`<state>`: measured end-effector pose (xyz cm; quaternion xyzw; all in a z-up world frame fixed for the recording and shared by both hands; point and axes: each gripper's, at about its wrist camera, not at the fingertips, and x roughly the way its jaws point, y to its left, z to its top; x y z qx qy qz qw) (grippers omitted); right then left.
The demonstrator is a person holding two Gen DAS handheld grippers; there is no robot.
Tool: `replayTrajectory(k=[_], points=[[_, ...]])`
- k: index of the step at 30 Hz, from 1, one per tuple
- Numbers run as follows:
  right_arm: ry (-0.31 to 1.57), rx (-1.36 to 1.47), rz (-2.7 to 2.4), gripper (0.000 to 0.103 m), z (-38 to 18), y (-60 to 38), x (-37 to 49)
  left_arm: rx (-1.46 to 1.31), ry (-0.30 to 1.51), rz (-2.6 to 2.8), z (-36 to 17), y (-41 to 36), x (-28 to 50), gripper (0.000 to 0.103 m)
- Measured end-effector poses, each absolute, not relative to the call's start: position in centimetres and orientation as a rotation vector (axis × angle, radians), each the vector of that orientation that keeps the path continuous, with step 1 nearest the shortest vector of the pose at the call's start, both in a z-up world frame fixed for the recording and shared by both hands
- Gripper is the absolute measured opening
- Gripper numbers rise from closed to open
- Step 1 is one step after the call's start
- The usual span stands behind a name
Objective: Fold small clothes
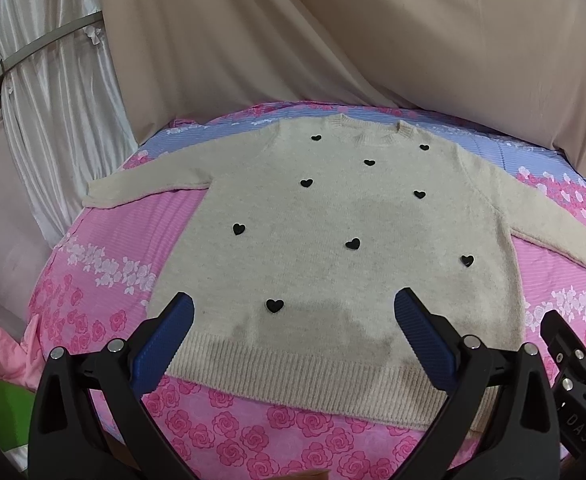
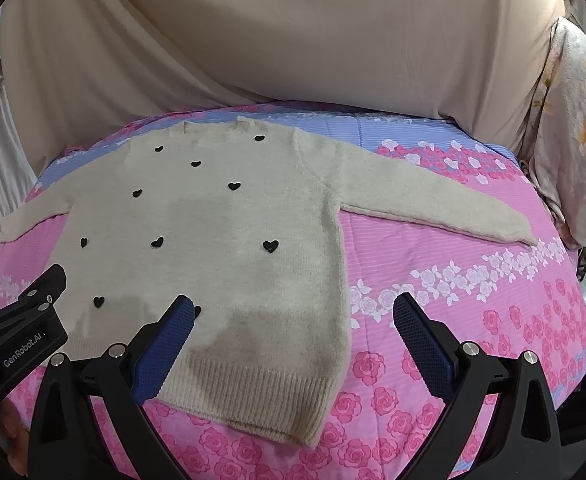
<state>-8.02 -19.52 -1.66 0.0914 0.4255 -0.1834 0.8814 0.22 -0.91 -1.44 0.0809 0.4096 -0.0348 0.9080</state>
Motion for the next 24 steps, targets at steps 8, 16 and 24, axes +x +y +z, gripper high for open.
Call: replayTrajectory(k=[8,16,24], points=[[0.892,0.183,-0.375,0.098,-1.95,-19.38,-7.72,0.168,0.848,-0.066,-1.67,-0.74,0.29,0.098],[0.894,0.180,-0.375,0.098,-1.86,-19.11,-7.49,0.166,0.852,-0.065,-2.02,-0.47,0.05,0.098],[0.895,0.178,-0.376,0.098,-1.88,-19.10,-7.43,0.167,0.856,-0.068,-2.03,-0.75,-0.11,0.098]])
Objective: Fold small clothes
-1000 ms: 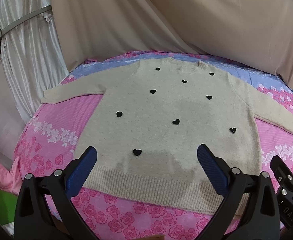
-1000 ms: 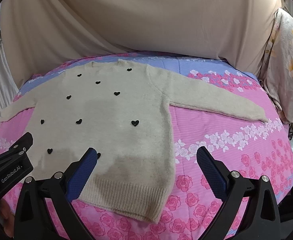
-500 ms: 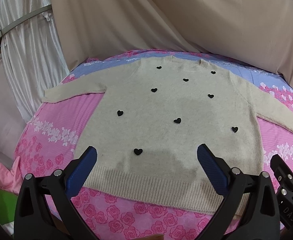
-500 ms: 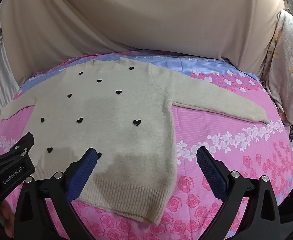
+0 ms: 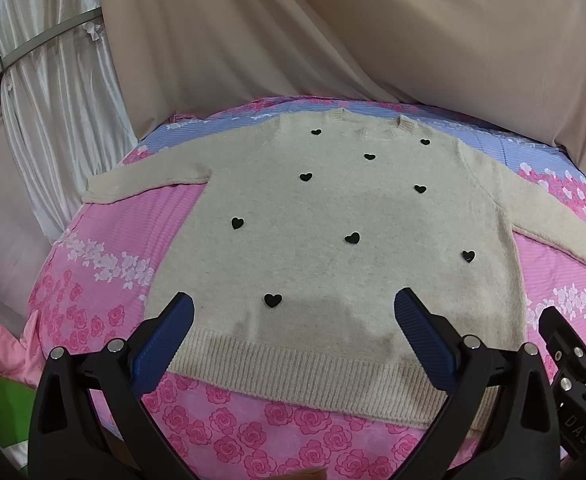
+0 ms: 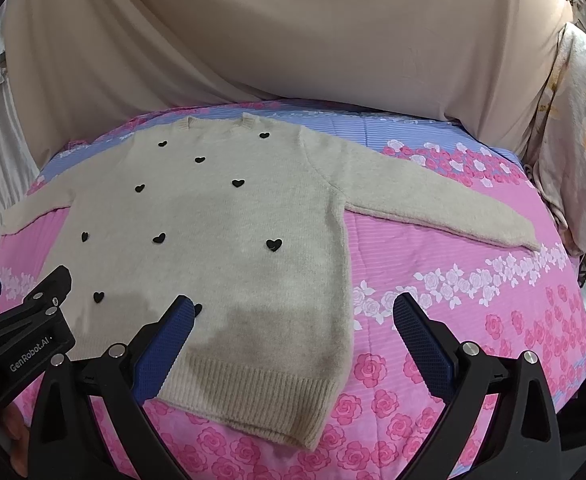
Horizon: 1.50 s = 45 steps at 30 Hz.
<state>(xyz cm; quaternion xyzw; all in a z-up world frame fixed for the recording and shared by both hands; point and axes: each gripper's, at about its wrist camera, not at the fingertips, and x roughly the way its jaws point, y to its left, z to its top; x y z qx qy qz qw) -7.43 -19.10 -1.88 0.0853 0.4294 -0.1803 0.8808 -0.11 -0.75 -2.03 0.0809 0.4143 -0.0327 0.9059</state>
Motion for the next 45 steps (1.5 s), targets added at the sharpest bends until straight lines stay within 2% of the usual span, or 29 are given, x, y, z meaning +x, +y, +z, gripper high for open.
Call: replayTrajectory(k=[37,45], points=[[0.916,0.188,-0.370,0.098,-2.6,-20.0,-6.9,0.184,0.870,-0.069,-2.3,-1.6,0.7,0.098],[0.921,0.324,-0.460,0.098,-4.1,-27.1,-6.4,0.186,0.861,-0.070,-2.1,-2.6,1.3,0.098]])
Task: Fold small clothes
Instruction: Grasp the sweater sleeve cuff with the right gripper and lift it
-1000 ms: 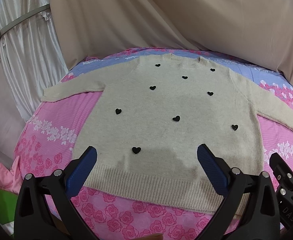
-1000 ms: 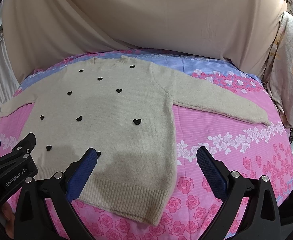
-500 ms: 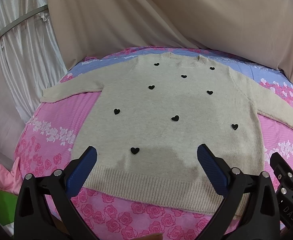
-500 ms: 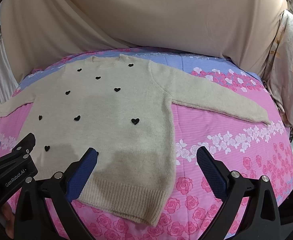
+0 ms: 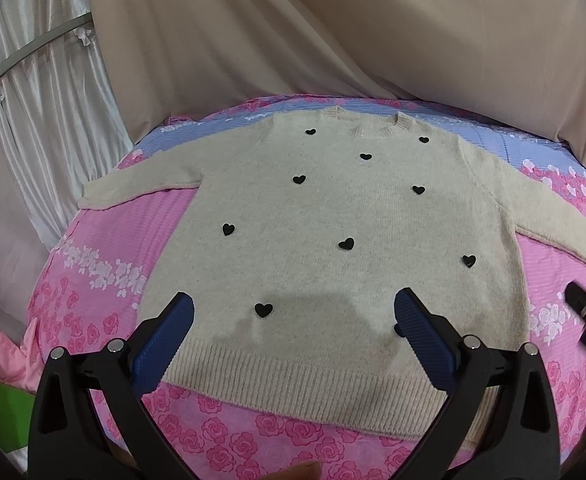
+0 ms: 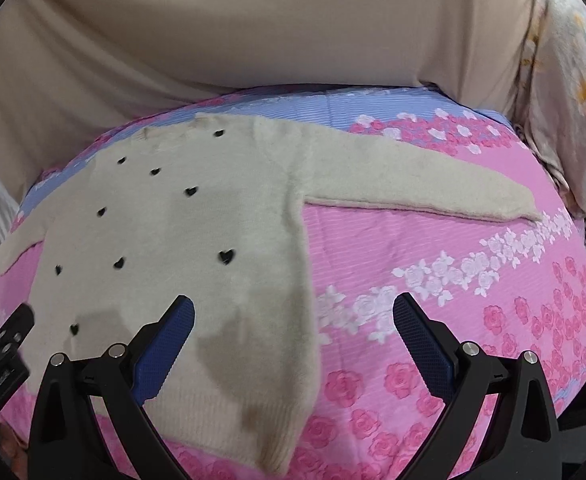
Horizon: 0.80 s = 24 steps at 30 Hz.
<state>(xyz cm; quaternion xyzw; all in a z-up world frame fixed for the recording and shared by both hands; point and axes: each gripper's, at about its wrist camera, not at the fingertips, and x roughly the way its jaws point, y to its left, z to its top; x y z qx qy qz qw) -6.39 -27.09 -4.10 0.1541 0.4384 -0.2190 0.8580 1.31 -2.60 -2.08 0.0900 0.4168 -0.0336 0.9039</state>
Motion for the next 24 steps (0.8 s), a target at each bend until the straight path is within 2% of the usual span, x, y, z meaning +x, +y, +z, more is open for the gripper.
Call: replayTrajectory(k=[3,12,14,17,19,23,24], points=[[0.898,0.395,-0.596,0.096,-5.1,-33.7,-7.3,0.184,0.847,-0.080,-1.8,-3.1,1.5,0.098],[0.835,0.694,-0.869,0.068,-10.4,-56.2,-11.3,0.206,0.823,-0.036,-1.2,-5.2,2.7,0.098],[0.832,0.749,-0.881,0.066,-12.0,-59.4,-11.6,0.220,0.821,-0.018,-1.2,-5.6,3.0,0.098],[0.818,0.841,-0.893,0.056,-14.3,-63.1,-12.0,0.237,0.829,0.005,-1.3,-6.1,3.3,0.098],[0.793,0.906,-0.869,0.041,-15.6,-64.3,-12.1,0.252,0.839,0.026,-1.4,-6.3,3.5,0.098],[0.742,0.932,-0.843,0.039,-16.7,-65.4,-11.7,0.265,0.860,0.053,-1.7,-6.4,4.0,0.098],[0.731,0.932,-0.840,0.032,-16.8,-65.6,-11.5,0.266,0.862,0.056,-1.7,-6.4,4.1,0.098]])
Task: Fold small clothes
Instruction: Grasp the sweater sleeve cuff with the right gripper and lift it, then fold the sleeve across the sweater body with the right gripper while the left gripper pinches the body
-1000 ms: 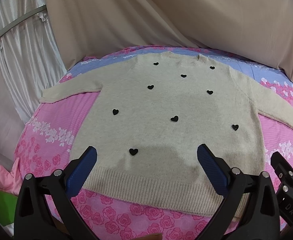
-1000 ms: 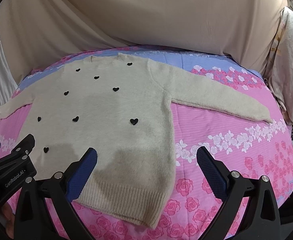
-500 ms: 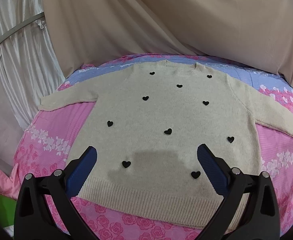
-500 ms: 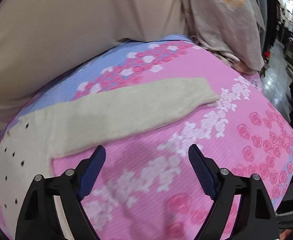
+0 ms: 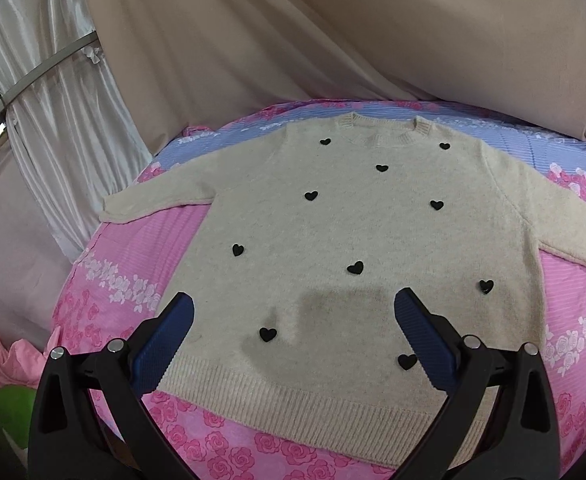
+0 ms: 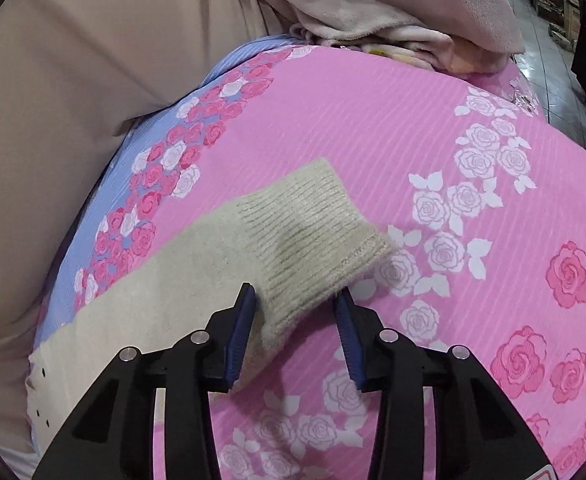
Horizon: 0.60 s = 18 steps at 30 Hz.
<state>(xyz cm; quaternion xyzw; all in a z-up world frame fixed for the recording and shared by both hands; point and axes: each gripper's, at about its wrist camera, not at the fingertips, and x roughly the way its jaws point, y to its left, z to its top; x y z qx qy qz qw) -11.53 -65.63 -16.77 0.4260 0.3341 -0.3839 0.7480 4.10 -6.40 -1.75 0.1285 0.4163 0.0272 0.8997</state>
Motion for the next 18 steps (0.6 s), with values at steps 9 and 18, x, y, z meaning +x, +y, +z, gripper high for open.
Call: replayTrajectory(k=[9,18], points=[[0.521,0.943,-0.578,0.008,-9.2,-64.7,-8.0,0.251,0.857,0.007,-1.9,-6.8,5.0,0.098],[0.451,0.667,-0.032,0.008,7.1,-47.3,7.3,0.145,0.847,-0.069,-1.7,-4.3,5.6,0.098]])
